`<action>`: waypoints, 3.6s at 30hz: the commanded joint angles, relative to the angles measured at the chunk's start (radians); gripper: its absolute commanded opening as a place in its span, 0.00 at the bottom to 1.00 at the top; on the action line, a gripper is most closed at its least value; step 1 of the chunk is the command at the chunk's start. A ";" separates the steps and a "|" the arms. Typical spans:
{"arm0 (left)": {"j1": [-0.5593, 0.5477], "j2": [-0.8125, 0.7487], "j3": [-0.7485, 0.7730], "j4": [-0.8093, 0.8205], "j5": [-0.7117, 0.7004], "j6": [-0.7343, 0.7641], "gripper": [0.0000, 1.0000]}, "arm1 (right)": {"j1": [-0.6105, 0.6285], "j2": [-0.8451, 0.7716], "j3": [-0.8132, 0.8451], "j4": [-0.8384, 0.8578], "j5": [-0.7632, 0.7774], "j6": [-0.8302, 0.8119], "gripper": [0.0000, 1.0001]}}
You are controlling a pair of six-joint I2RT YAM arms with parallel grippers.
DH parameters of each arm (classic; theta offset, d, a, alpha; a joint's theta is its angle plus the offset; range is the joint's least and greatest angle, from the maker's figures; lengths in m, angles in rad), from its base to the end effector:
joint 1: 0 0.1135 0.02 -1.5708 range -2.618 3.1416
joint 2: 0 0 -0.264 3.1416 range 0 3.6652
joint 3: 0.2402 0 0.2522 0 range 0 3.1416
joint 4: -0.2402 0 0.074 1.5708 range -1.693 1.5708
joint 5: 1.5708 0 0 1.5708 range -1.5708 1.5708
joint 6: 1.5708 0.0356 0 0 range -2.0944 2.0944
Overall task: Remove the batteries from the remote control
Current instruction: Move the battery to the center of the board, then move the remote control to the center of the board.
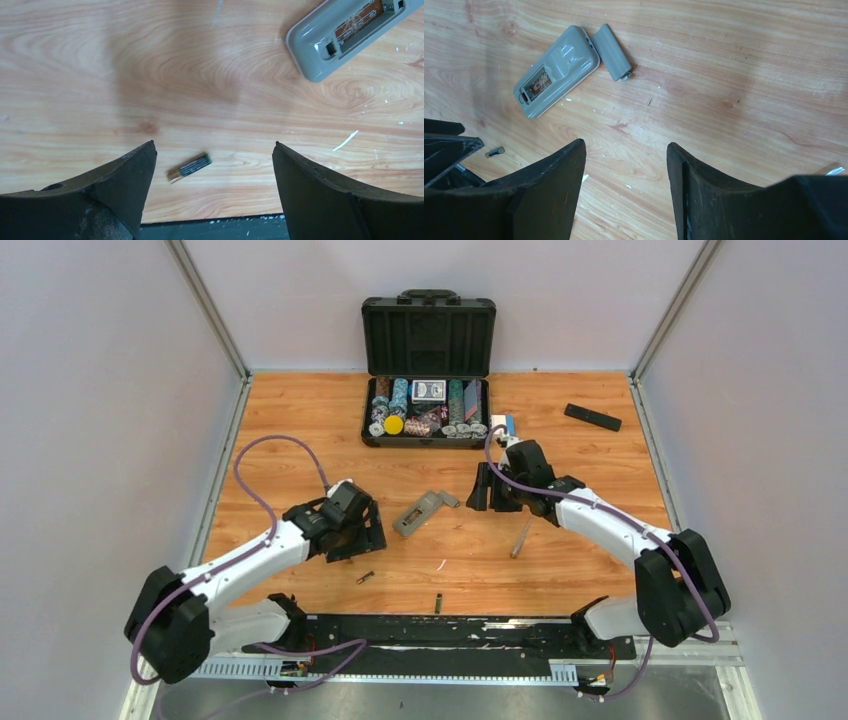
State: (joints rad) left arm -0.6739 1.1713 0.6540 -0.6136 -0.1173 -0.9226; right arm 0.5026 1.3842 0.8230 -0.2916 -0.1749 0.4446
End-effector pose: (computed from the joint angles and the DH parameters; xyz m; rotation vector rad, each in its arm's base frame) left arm 0.1639 -0.1256 0.1888 -0.3746 2.7081 -0.3256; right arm 0.2442 0.1413 0.2112 -0.1552 2.5047 0.6250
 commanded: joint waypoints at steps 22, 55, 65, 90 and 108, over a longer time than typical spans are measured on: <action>-0.006 0.053 -0.116 0.132 0.244 0.010 0.92 | 0.013 -0.043 -0.050 0.031 -0.044 0.049 0.61; -0.023 0.106 0.066 -0.087 -0.024 0.096 0.95 | 0.021 -0.015 -0.030 0.035 -0.049 0.054 0.61; -0.021 0.049 -0.050 0.013 0.098 0.043 0.95 | 0.021 -0.019 -0.039 0.034 -0.045 0.054 0.61; -0.023 0.041 -0.030 0.145 0.202 0.048 0.95 | -0.004 -0.089 0.051 -0.091 0.210 -0.023 0.63; -0.023 -0.022 0.097 0.061 0.041 0.189 1.00 | -0.571 0.254 0.528 -0.273 0.505 0.259 0.84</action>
State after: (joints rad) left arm -0.6937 1.1740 0.7105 -0.5434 -0.0391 -0.7799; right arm 0.0116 1.5139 1.2175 -0.4847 0.2916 0.5865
